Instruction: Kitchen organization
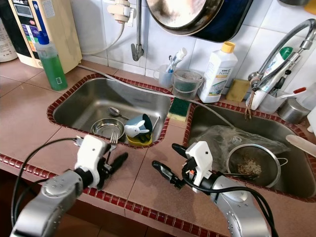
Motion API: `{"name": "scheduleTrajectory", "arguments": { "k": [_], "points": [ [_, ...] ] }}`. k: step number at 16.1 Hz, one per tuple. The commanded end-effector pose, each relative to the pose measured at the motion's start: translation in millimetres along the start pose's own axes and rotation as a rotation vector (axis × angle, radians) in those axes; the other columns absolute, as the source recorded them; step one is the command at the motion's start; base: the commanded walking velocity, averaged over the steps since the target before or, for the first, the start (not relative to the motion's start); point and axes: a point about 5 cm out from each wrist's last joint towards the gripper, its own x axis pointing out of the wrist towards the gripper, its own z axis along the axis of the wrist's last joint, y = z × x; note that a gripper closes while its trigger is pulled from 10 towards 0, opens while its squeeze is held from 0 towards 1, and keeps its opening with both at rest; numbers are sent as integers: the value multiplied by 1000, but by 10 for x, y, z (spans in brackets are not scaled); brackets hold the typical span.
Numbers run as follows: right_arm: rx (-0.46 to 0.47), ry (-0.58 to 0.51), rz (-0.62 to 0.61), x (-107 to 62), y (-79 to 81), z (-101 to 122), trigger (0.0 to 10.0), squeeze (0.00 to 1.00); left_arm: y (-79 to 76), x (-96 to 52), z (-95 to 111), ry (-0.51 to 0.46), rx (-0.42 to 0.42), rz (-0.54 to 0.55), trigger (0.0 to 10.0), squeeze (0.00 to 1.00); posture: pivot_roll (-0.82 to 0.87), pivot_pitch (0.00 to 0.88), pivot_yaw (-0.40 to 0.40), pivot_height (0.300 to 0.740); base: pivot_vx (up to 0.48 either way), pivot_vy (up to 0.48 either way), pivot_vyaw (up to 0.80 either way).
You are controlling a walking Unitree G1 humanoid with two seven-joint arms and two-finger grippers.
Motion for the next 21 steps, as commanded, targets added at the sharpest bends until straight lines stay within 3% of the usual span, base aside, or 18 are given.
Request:
{"name": "scheduleTrajectory", "arguments": {
  "k": [1, 2, 5, 8, 15, 16, 17, 18, 21],
  "points": [
    [-2, -2, 6, 13, -21, 24, 10000, 0, 85, 6, 73, -31, -3, 35, 10000, 0, -3, 7, -89, 732, 0, 0, 0],
    [-2, -4, 9, 16, -19, 27, 10000, 0, 94, 9, 79, -34, -7, 40, 10000, 0, -2, 5, -89, 732, 0, 0, 0],
    [4, -19, 24, 27, 2, 68, 10000, 0, 167, 66, -70, 98, 2, 126, 10000, 0, -2, 0, -82, 732, 0, 0, 0],
    [9, 2, 97, -32, 65, 84, 10000, 0, 117, 70, -108, 114, 0, 93, 10000, 0, -6, 3, -79, 732, 0, 0, 0],
    [-3, 12, 123, -95, 74, 150, 10000, 0, 136, 72, -312, 261, 17, 116, 10000, 0, -14, 21, -77, 732, 0, 0, 0],
    [-9, 12, 137, -106, 84, 171, 10000, 0, 157, 51, -369, 300, 36, 116, 6784, 0, -14, 21, -77, 732, 0, 0, 0],
    [-11, 13, 142, -110, 87, 181, 10000, 0, 168, 40, -379, 305, 16, 111, 1490, 0, -15, 22, -76, 732, 0, 0, 0],
    [-12, 12, 147, -118, 90, 202, 10000, 0, 176, 15, -399, 324, -3, 97, 0, 0, -14, 23, -76, 732, 0, 0, 0],
    [-21, 12, 146, -126, 87, 223, 10000, 0, 191, 5, -415, 335, -18, 102, 0, 0, -17, 24, -75, 732, 0, 0, 0]
  ]
}}
